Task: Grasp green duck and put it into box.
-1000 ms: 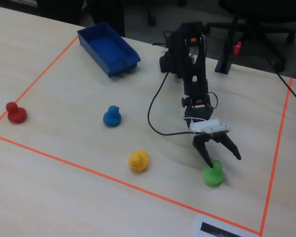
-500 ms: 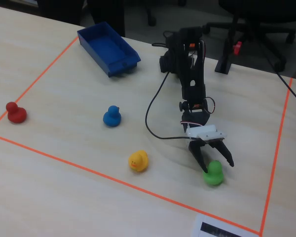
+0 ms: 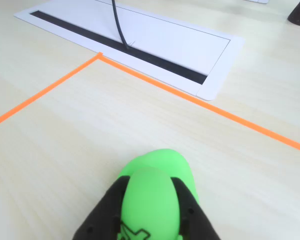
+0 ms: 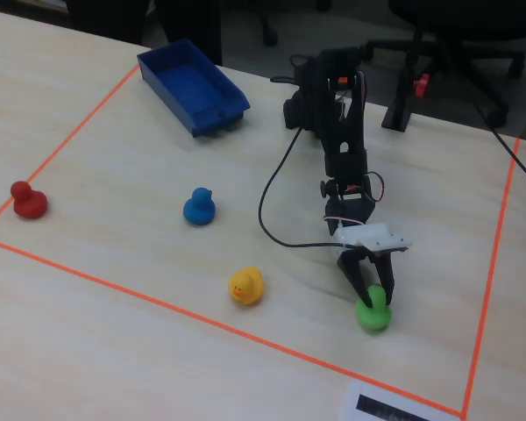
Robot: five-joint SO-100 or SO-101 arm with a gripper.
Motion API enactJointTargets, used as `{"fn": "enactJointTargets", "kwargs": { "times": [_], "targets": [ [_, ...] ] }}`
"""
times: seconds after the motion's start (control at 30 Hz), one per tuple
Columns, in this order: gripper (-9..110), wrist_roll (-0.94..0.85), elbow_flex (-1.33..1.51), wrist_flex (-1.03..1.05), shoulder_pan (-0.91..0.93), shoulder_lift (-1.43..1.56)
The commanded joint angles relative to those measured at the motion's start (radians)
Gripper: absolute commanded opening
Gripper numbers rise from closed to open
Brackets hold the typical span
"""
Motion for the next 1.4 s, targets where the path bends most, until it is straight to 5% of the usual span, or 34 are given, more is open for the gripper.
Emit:
{"fn": "enactJointTargets", "kwargs": {
  "times": [0.0,0.3,0.6,1.07,1.37],
  "targets": [
    [0,-0.009,-0.020,-0.003,-0.008,0.061],
    [0,0.020,0.272,0.048,0.035,0.483],
    [0,0.103,0.446,0.529,0.196,1.025],
    [0,0.337,-0.290,1.537,0.736,1.005],
    [0,0.345,-0.543,1.784,1.236,0.865]
  ]
}}
